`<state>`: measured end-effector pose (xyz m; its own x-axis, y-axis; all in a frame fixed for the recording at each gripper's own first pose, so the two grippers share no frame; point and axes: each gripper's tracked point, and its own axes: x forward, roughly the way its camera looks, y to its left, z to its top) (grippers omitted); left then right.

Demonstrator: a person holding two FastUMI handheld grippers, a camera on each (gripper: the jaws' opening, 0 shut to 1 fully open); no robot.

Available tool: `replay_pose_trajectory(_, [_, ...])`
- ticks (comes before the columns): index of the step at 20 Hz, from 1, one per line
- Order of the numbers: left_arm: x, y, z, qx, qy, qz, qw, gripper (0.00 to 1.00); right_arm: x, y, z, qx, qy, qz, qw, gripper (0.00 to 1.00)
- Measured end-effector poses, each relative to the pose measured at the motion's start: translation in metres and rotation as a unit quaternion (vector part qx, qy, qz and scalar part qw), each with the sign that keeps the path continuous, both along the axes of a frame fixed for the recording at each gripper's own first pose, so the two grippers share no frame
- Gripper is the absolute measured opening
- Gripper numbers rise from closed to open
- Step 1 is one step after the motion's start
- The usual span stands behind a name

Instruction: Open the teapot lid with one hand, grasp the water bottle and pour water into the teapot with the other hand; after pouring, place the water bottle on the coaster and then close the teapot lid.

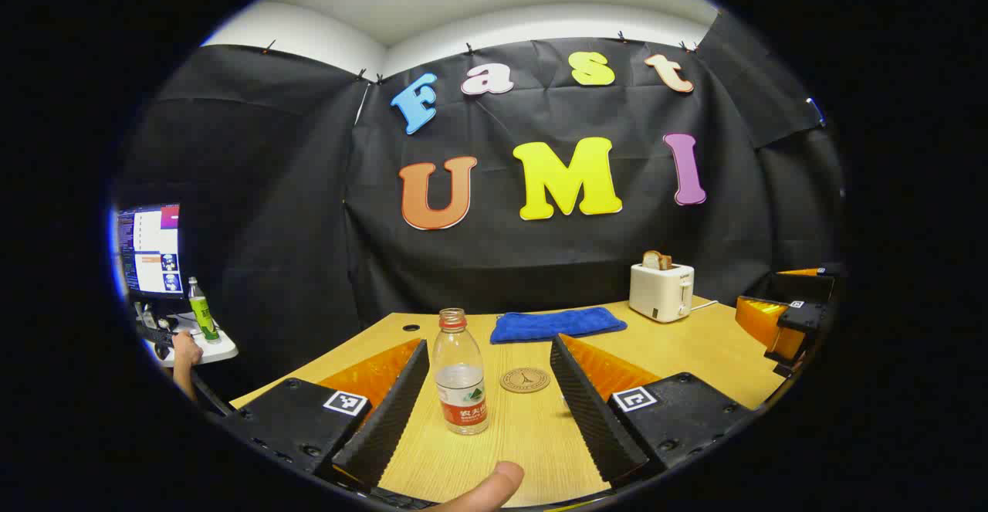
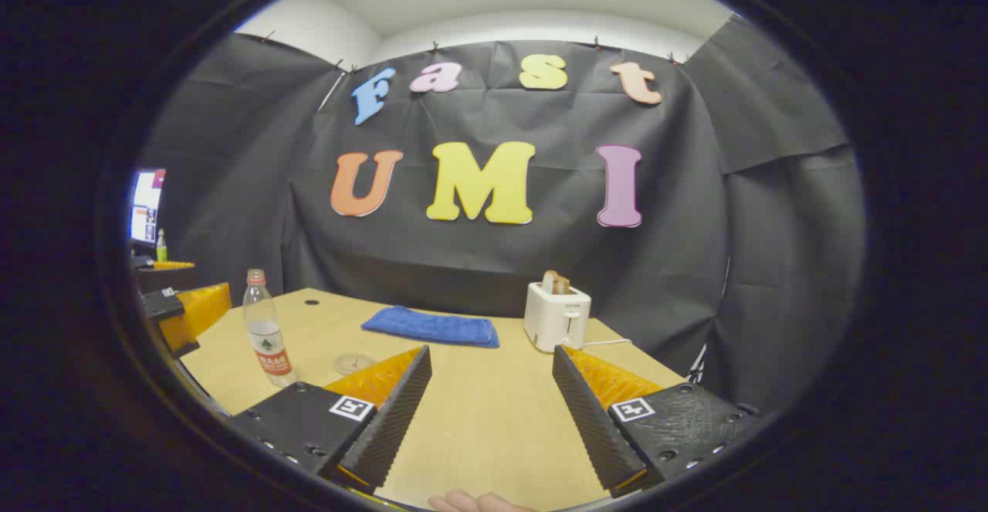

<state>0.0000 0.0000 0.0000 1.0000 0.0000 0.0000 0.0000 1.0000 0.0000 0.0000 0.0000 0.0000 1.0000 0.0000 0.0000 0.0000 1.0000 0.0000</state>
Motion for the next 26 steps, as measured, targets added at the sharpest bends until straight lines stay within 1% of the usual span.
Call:
replay_pose_trajectory(1, [0.001,0.007,0.002,-0.008,-0.007,0.005,1.0,0.99,-0.001,0.008,-0.002,-0.003,0.004,0.008,1.0,0.98])
replay_pose_trajectory(2, [0.001,0.011,0.006,-0.016,-0.012,0.01,1.0,0.99,0.0,0.009,-0.005,-0.002,0.007,0.01,1.0,0.95])
replay_pose_trajectory(5, [0.003,0.019,0.006,-0.031,-0.01,0.015,0.999,0.99,0.001,0.01,-0.004,0.004,0.006,0.009,1.0,0.97])
replay_pose_trajectory(6, [0.003,0.019,0.004,-0.033,-0.007,0.014,0.999,0.99,0.002,0.008,-0.003,0.005,0.003,0.006,1.0,0.95])
replay_pose_trajectory(9, [0.005,0.028,0.0,-0.034,-0.001,0.023,0.999,0.99,0.006,0.002,-0.005,0.006,0.003,-0.003,1.0,0.95])
replay_pose_trajectory(11, [0.006,0.025,-0.003,-0.031,0.005,0.022,0.999,0.99,0.009,0.0,-0.009,0.01,0.01,-0.006,1.0,0.95])
replay_pose_trajectory(12, [0.007,0.026,-0.004,-0.029,0.006,0.023,0.999,0.99,0.01,0.001,-0.01,0.012,0.011,-0.007,1.0,0.97])
replay_pose_trajectory(13, [0.008,0.026,-0.003,-0.028,0.005,0.023,0.999,0.99,0.012,0.0,-0.012,0.013,0.012,-0.008,1.0,0.95])
replay_pose_trajectory(15, [0.008,0.027,-0.006,-0.029,0.006,0.023,0.999,0.99,0.017,0.001,-0.015,0.01,0.013,-0.007,1.0,0.97])
replay_pose_trajectory(16, [0.009,0.028,-0.006,-0.028,0.007,0.023,0.999,0.99,0.02,0.001,-0.017,0.009,0.015,-0.008,1.0,0.95])
replay_pose_trajectory(17, [0.009,0.029,-0.006,-0.028,0.008,0.024,0.999,0.99,0.022,0.002,-0.021,0.011,0.016,-0.005,1.0,0.97])
replay_pose_trajectory(19, [0.01,0.034,-0.008,-0.029,0.01,0.028,0.999,0.99,0.03,0.007,-0.028,0.022,0.019,0.004,1.0,0.95])
replay_pose_trajectory(20, [0.01,0.035,-0.007,-0.03,0.008,0.026,0.999,0.99,0.034,0.01,-0.032,0.027,0.021,0.008,0.999,0.98])
replay_pose_trajectory(22, [0.011,0.038,-0.005,-0.029,0.003,0.026,0.999,0.99,0.043,0.014,-0.038,0.032,0.019,0.012,0.999,0.95])
replay_pose_trajectory(23, [0.012,0.04,-0.005,-0.027,0.004,0.029,0.999,0.99,0.049,0.02,-0.044,0.03,0.02,0.018,0.999,0.97])
replay_pose_trajectory(24, [0.013,0.042,-0.007,-0.027,0.004,0.031,0.999,0.99,0.057,0.026,-0.052,0.025,0.023,0.02,0.999,0.97])
replay_pose_trajectory(26, [0.016,0.044,-0.009,-0.027,0.008,0.033,0.999,0.99,0.069,0.045,-0.058,0.018,0.023,0.037,0.999,0.96])
